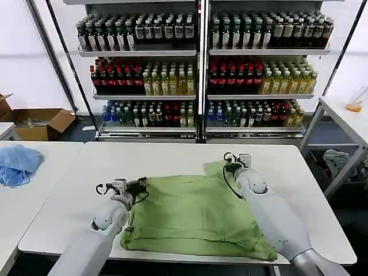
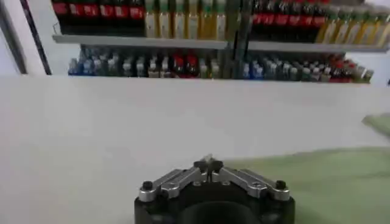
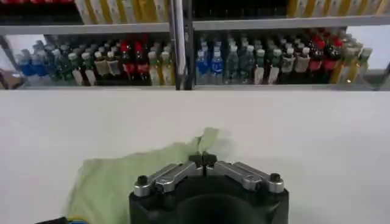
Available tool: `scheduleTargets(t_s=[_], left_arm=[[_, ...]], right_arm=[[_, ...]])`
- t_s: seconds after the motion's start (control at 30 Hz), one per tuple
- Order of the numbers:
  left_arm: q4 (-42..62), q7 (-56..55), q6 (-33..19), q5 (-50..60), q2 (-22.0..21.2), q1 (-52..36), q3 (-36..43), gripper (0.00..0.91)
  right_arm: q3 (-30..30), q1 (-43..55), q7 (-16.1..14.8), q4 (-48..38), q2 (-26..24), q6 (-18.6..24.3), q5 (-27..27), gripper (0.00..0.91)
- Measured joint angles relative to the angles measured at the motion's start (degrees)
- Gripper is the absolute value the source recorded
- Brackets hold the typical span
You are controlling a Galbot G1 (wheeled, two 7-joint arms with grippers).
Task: Fold and organize the clothes.
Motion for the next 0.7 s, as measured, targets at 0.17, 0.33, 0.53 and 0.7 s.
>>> scheduleTargets(t_s=[0.17,0.33,0.53,0.7], left_arm=[[-3.21,0.2,-1.37,-1.21,0.82,1.25,-0.96,0.02],[-6.87,0.21,-1.89,-2.36,1.9,3.24,-2.42,0.02],[-11.51,0.29,-1.82,-3.59,3.33,6.65,-4.78,0.02],[-15.09,0.39,-1.35,-4.49,4.49,9.91,-6.83,0.02]], right_arm=[[1.97,-2.92,0.08,5.58,-1.76,-0.01,-0.24,0.0],[4.42,-6.58,0.35,11.58,-3.65,-0.26,-0.18,0.0],[7.9,-11.97,0.87,19.86,-6.5,-0.79,0.47,0.0],[10.61,-16.84,1.41,26.8,-8.93,-1.26,1.1,0.0]])
